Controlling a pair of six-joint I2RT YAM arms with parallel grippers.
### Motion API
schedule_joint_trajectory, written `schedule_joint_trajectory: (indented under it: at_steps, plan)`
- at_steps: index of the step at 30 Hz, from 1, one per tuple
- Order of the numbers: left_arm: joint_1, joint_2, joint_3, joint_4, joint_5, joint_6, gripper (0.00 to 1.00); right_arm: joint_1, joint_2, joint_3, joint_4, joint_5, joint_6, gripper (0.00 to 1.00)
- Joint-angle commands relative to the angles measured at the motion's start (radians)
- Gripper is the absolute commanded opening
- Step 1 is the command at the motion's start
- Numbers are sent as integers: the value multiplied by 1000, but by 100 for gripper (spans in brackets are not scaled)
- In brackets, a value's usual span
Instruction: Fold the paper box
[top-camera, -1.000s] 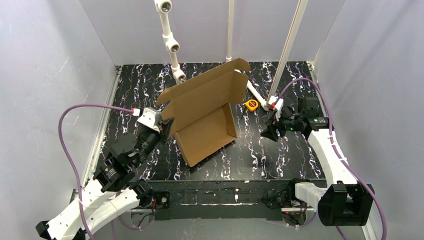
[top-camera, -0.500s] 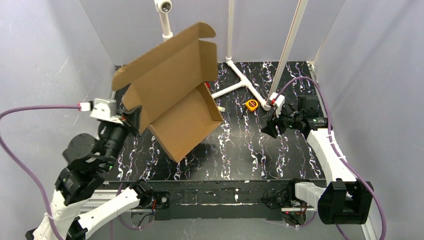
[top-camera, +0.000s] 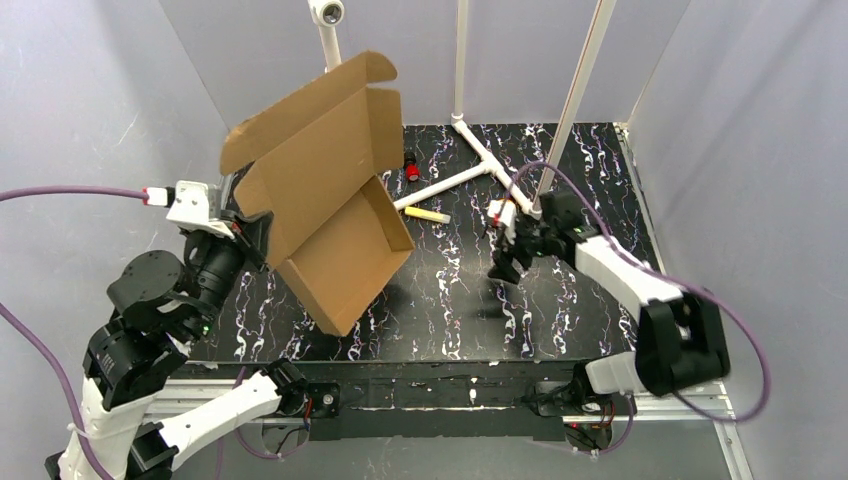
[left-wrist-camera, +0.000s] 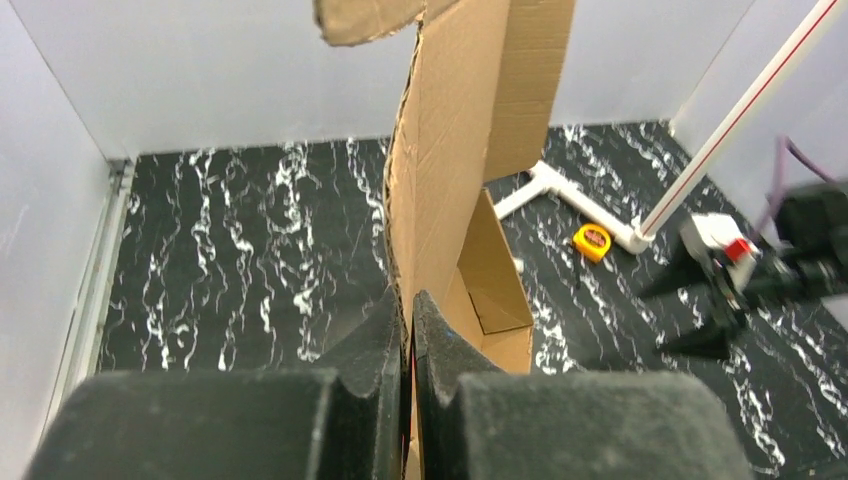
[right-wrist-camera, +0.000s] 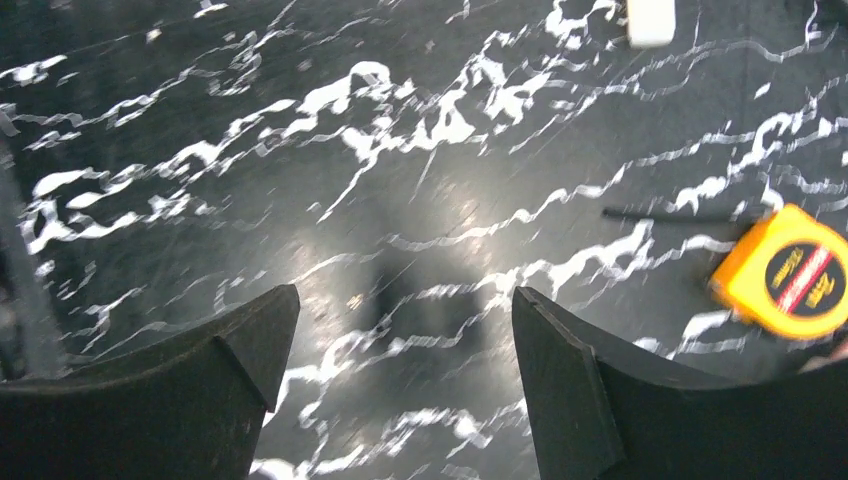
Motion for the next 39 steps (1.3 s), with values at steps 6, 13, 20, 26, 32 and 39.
schedule_joint_trajectory:
  at_steps: [6,13,20,26,32,39]
  plan:
    - [1,-126,-122,-159,-28,-193,0,211,494,421,207,198,60,87]
    - [2,-227,-279,-170,-39,-328,0,265,757,708,170,258,149,83]
    - [1,-299,-367,-236,-139,-413,0,279,874,776,199,308,239,70]
    - [2,-343,-452,-319,-214,-457,0,280,913,785,208,365,252,46]
    - [2,-409,-521,-305,-167,-458,0,276,869,712,224,409,251,9]
    - [1,-525,-690,-207,-82,-476,0,245,635,569,184,366,274,1]
